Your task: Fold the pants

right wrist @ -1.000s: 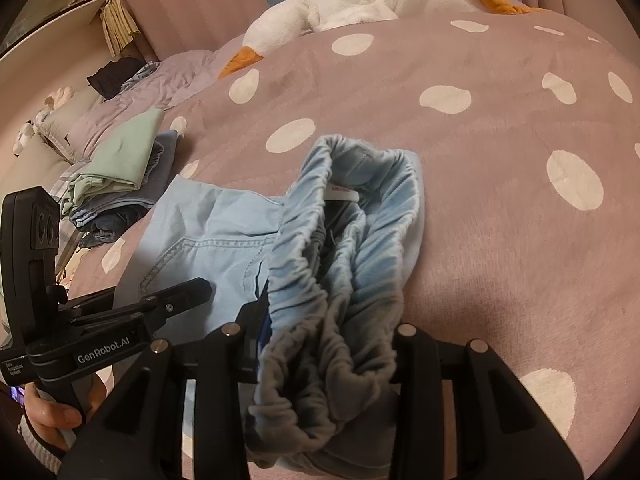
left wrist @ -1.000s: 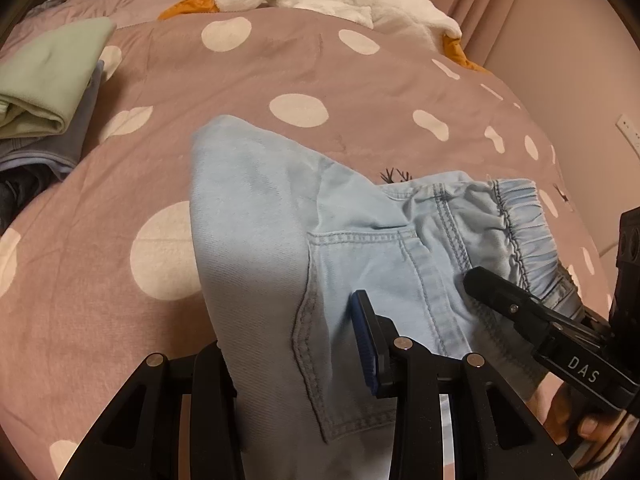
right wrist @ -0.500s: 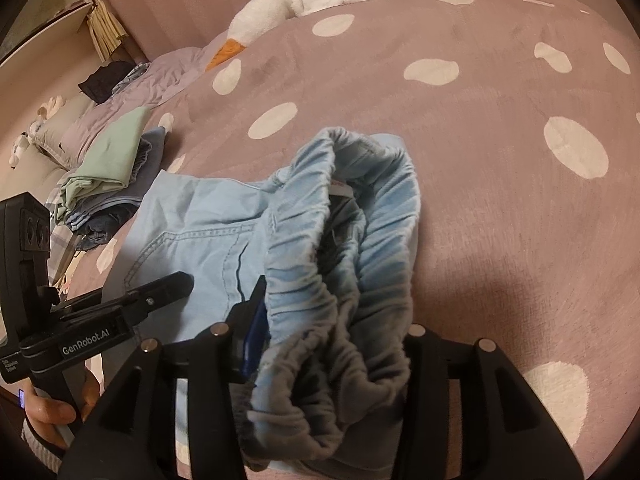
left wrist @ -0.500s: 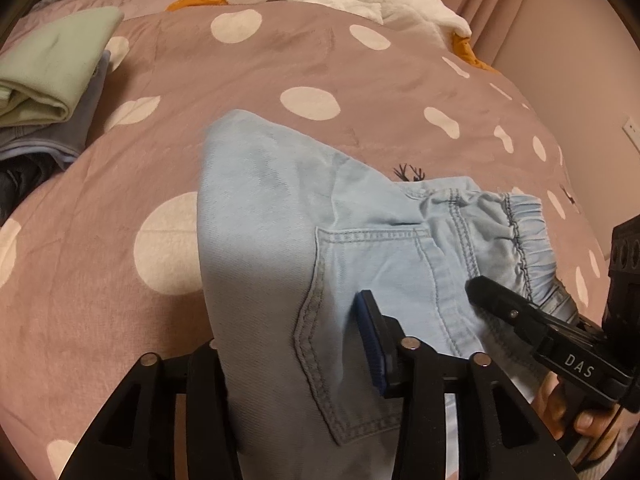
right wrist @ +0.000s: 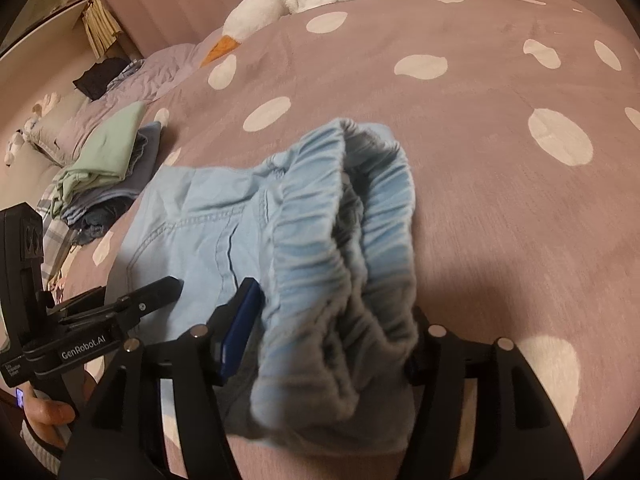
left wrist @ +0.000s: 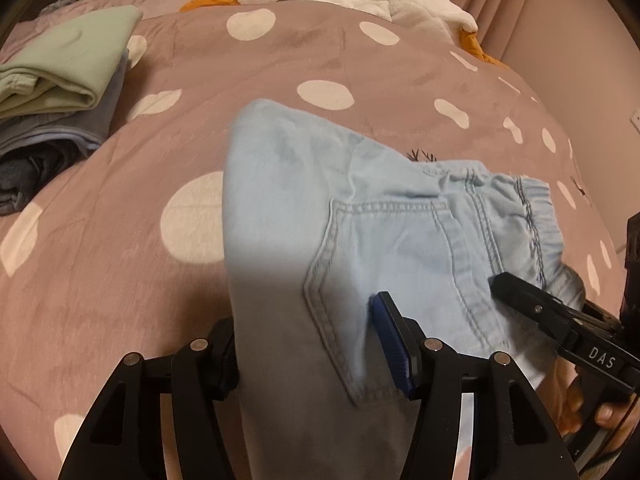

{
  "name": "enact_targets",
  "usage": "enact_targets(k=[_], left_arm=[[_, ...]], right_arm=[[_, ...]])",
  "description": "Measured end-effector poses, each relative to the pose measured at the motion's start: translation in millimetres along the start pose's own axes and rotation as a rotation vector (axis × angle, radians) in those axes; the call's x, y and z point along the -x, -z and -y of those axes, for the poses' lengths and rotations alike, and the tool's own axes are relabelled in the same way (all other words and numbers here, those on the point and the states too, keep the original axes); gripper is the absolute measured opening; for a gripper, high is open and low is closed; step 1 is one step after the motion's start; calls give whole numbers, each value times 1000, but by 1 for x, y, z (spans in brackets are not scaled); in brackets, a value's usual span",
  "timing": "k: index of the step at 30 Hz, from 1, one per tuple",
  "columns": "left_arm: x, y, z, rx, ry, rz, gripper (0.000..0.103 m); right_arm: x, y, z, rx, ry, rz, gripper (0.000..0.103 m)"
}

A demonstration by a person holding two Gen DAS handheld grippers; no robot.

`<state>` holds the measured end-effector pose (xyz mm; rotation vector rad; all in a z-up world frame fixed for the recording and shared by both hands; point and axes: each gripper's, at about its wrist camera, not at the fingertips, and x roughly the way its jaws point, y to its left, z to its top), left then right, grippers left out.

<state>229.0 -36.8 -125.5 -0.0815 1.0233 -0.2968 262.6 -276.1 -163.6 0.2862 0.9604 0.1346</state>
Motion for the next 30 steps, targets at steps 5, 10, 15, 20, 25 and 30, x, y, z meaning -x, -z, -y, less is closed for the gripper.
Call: enact_targets(k=[5,10,15,20,25,30], left_arm=[[8,13,0,-9,-2,1,58],[12,20,1,-12,-3,2,58],[14,21,1,-6,-5,0,58],[16,25,3,-12,-10,1,58],[15,26,3,-18,-19,1,58],[15,26,4,-16,-17,2,59]], right_arm=[[7,12,-3,35,33,-5,67],[12,19,-3,39,47,-6,68],[16,21,-4,32,56,-10,70],[19,25,-4,30,54,-11,70],[16,26,-4,38,59,-10,70],[16,26,-4,39,61,-11,70]])
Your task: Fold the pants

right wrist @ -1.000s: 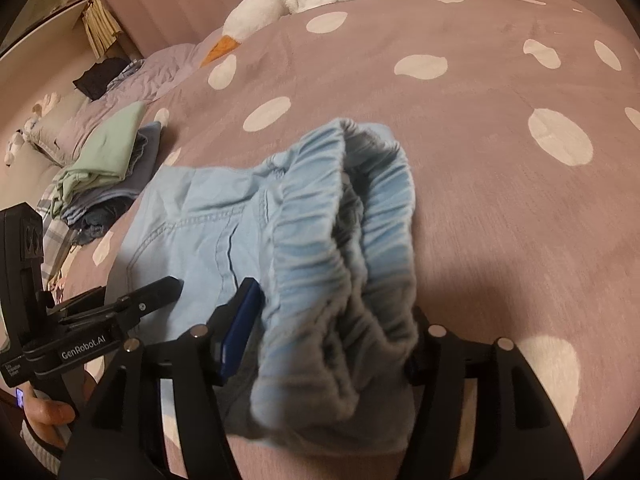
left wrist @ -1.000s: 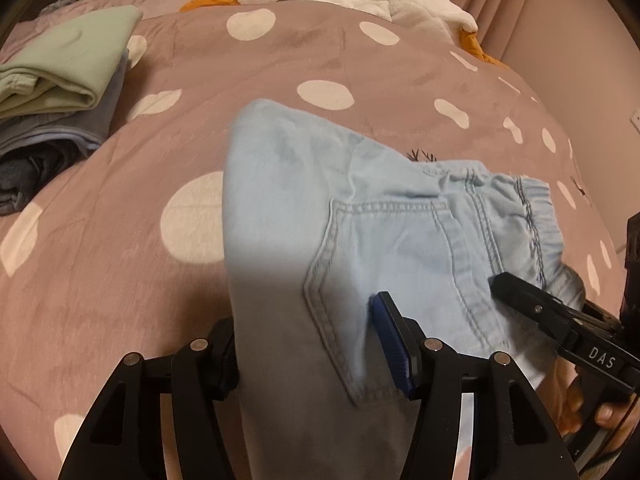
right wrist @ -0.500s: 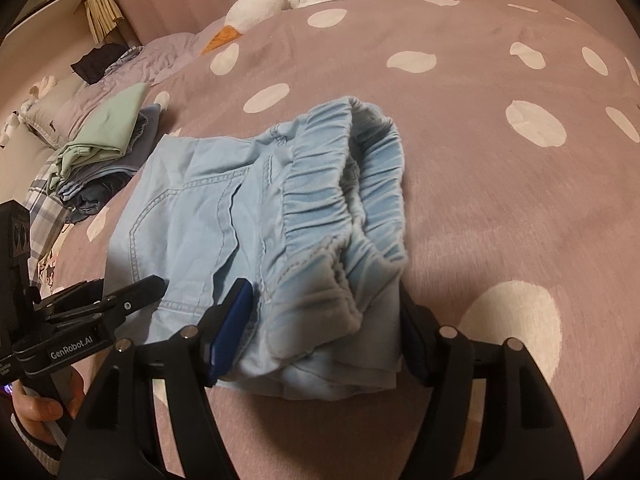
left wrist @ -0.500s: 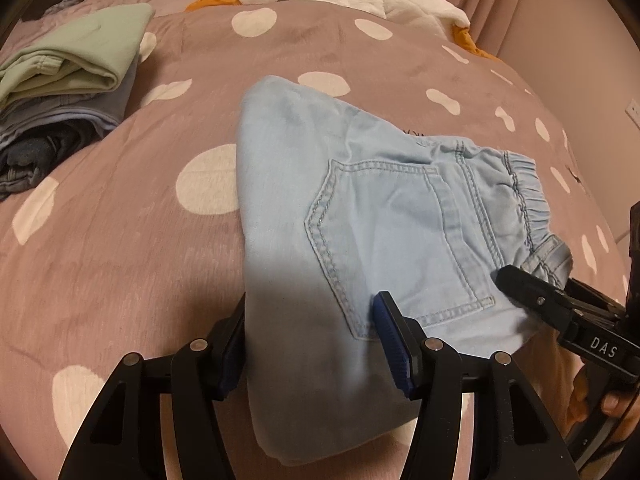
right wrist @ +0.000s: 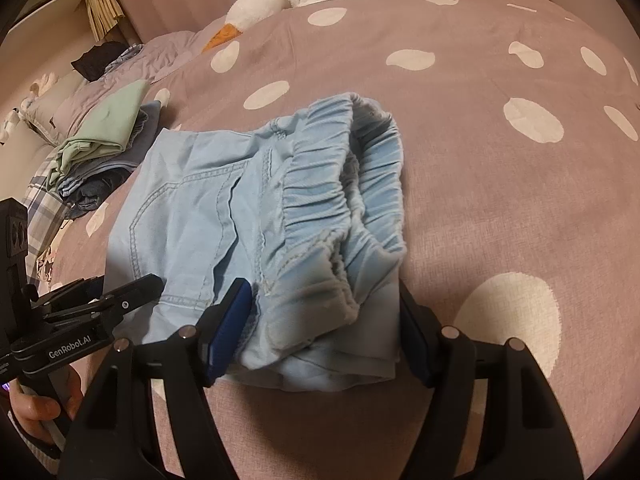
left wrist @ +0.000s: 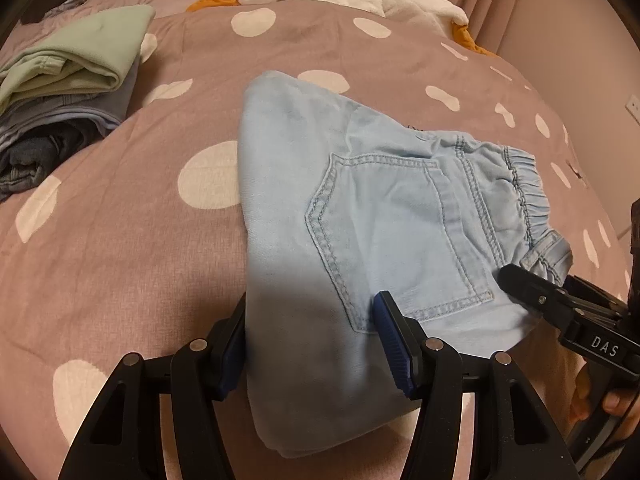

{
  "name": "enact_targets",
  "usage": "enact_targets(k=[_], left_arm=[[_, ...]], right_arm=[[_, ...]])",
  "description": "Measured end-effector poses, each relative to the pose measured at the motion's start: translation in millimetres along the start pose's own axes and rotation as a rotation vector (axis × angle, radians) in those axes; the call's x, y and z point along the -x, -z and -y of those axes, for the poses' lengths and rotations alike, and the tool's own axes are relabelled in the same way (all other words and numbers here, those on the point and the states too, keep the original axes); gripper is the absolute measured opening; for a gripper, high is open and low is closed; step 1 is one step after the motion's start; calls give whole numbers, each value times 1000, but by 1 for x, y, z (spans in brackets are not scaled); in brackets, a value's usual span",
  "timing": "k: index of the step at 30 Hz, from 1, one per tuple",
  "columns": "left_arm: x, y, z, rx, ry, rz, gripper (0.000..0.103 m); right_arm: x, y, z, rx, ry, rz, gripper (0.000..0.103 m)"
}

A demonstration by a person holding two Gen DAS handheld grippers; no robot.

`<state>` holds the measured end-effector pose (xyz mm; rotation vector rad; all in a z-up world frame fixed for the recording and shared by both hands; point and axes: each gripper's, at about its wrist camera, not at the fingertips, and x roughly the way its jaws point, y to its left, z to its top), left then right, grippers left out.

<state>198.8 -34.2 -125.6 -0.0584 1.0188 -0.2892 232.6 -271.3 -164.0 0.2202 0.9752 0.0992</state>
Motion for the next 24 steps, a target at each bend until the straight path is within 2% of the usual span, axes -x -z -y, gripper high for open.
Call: enact_targets(k=[24], left_arm=[[2,4,0,5,3,-4,59]], right_arm=[[4,5,-1,-12,-1,-1,71]])
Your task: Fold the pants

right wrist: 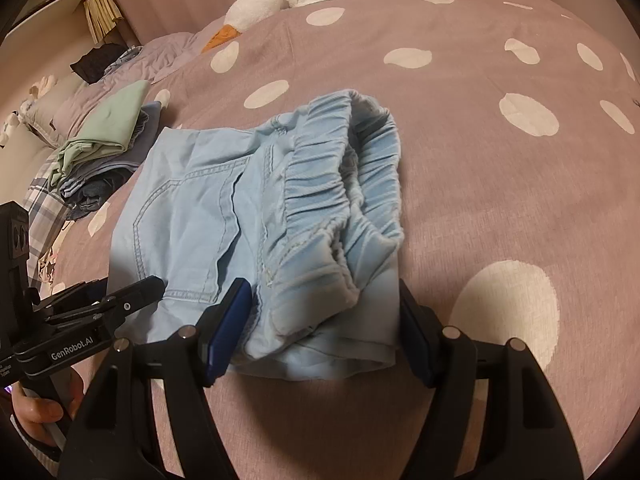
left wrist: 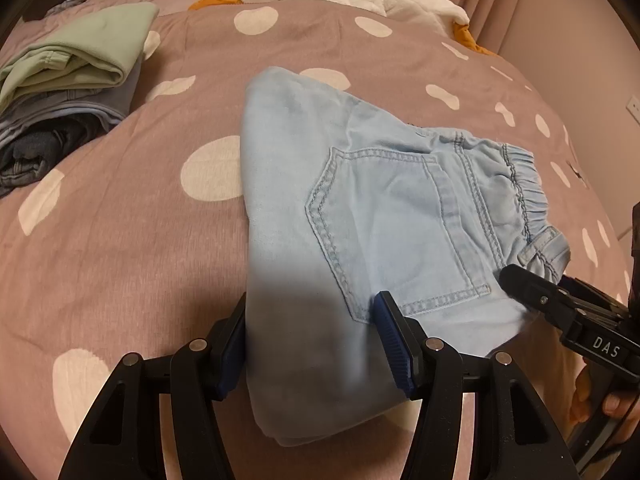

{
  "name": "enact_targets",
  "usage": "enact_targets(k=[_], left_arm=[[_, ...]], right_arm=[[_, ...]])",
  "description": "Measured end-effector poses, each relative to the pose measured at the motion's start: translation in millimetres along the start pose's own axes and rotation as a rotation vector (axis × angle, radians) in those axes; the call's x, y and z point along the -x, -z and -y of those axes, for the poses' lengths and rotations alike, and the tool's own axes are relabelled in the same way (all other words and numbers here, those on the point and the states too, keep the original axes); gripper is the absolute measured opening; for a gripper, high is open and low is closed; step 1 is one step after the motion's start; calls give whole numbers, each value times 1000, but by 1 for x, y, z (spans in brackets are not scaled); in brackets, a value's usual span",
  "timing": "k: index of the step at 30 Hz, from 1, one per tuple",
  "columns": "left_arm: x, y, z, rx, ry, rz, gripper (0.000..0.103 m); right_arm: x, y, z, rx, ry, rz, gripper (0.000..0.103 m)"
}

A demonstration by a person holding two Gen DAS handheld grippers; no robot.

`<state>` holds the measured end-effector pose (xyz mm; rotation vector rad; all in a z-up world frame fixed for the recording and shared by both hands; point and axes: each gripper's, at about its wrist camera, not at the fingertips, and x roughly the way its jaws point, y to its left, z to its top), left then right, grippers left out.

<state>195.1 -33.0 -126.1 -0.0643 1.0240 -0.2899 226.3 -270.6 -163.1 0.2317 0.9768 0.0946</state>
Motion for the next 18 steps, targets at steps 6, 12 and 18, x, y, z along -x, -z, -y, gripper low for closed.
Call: enact_targets(k=[6,12,18], left_arm=[[0,1,-1,3,3,-1,59],[2,5,-1,5,2,-4,59],[5,7,1,11,-1,-11,59]], right_arm=[[0,0,0,-2,0,-1,71],[2,1,-1,-7,1,-3,72],[5,3,-2,-10,4,-8,72]])
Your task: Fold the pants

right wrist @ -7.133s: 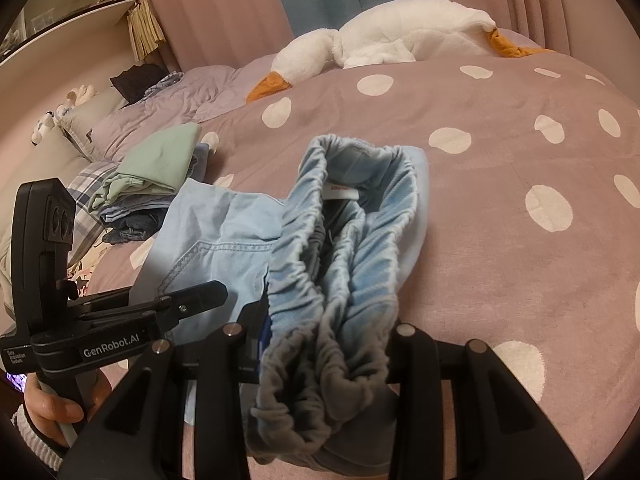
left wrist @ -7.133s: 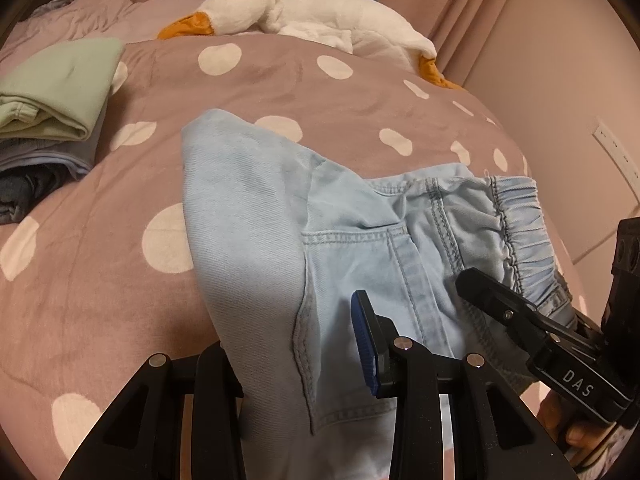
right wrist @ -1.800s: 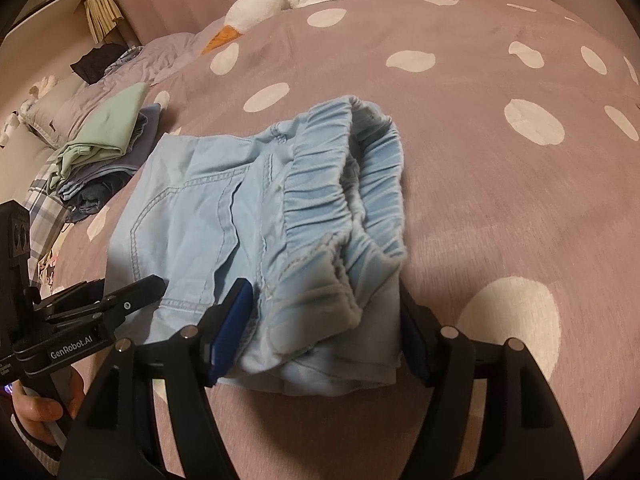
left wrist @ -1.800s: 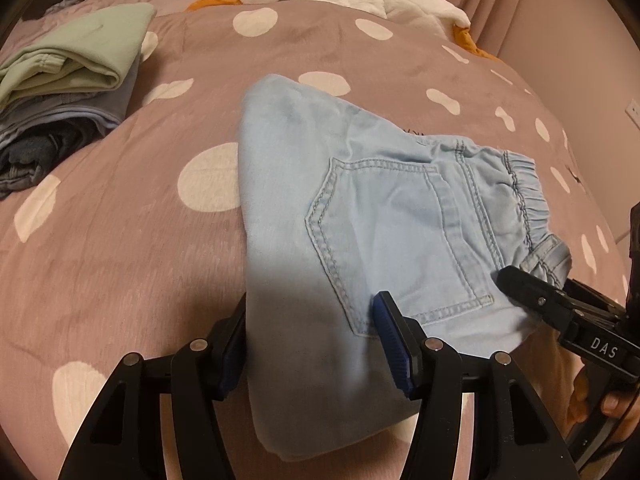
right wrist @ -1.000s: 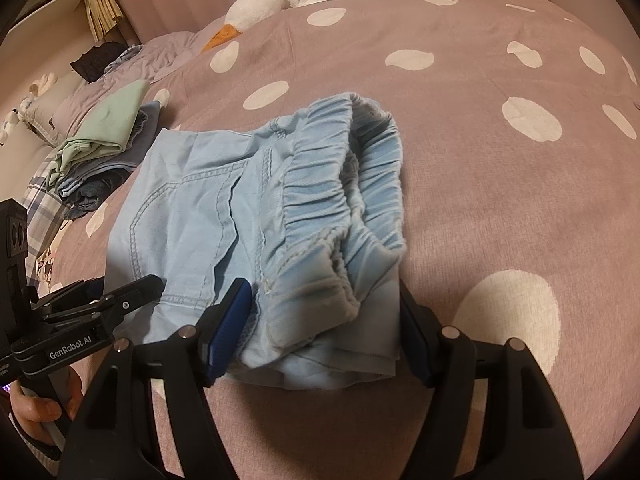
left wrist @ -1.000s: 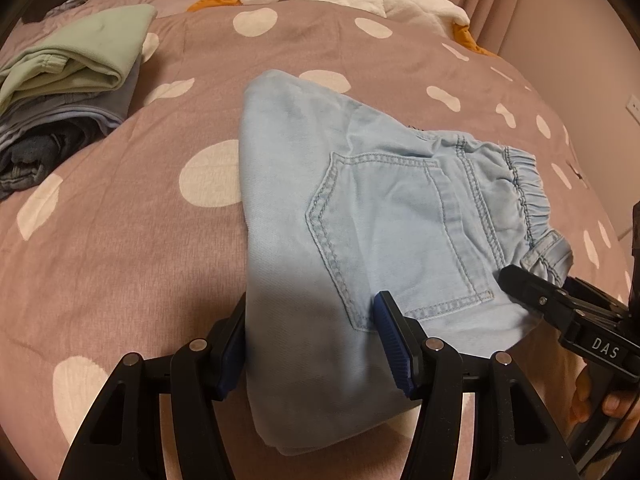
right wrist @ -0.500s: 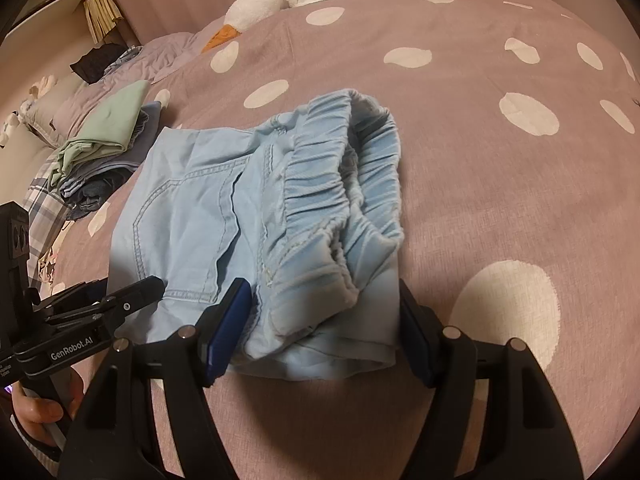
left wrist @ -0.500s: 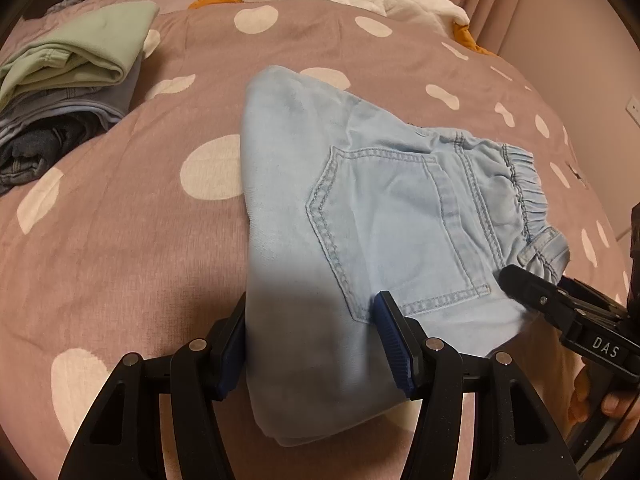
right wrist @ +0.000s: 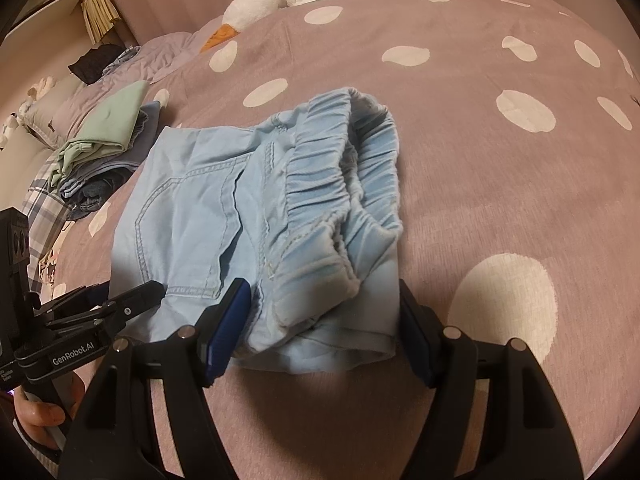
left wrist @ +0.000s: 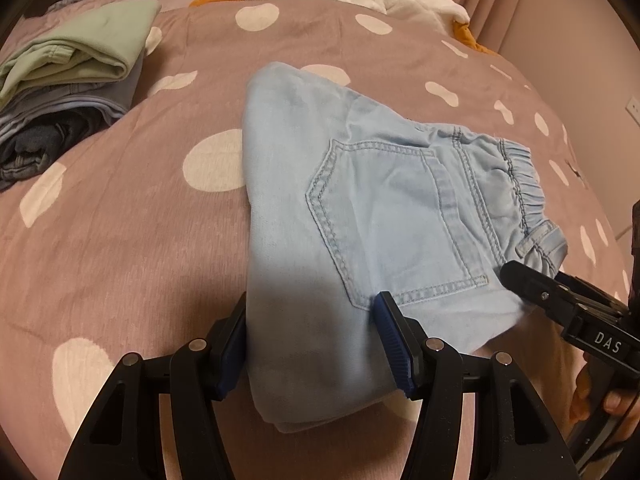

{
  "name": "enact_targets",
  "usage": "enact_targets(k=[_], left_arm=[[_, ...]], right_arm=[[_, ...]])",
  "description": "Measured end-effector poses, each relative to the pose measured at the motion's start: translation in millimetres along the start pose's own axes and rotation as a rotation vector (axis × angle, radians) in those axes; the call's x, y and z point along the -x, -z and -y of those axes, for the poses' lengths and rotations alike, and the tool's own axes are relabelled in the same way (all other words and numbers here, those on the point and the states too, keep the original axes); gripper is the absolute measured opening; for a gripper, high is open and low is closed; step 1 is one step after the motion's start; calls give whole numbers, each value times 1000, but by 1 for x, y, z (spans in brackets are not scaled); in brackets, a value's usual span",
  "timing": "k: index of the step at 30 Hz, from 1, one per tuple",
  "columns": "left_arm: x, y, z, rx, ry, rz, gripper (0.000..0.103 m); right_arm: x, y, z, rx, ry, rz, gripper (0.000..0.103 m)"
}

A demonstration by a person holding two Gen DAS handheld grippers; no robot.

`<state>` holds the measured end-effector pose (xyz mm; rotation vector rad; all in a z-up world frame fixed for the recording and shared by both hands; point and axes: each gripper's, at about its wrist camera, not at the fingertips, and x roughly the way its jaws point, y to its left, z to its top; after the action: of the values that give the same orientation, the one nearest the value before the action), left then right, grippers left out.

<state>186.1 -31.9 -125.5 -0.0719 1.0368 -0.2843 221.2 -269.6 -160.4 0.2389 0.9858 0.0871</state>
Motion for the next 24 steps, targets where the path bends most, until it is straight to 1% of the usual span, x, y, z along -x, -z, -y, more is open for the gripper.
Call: enact_targets(k=[24], left_arm=[[1,3,3,1,-10,-16,59]], right_arm=[[7,4,0,-15,6,-8,72]])
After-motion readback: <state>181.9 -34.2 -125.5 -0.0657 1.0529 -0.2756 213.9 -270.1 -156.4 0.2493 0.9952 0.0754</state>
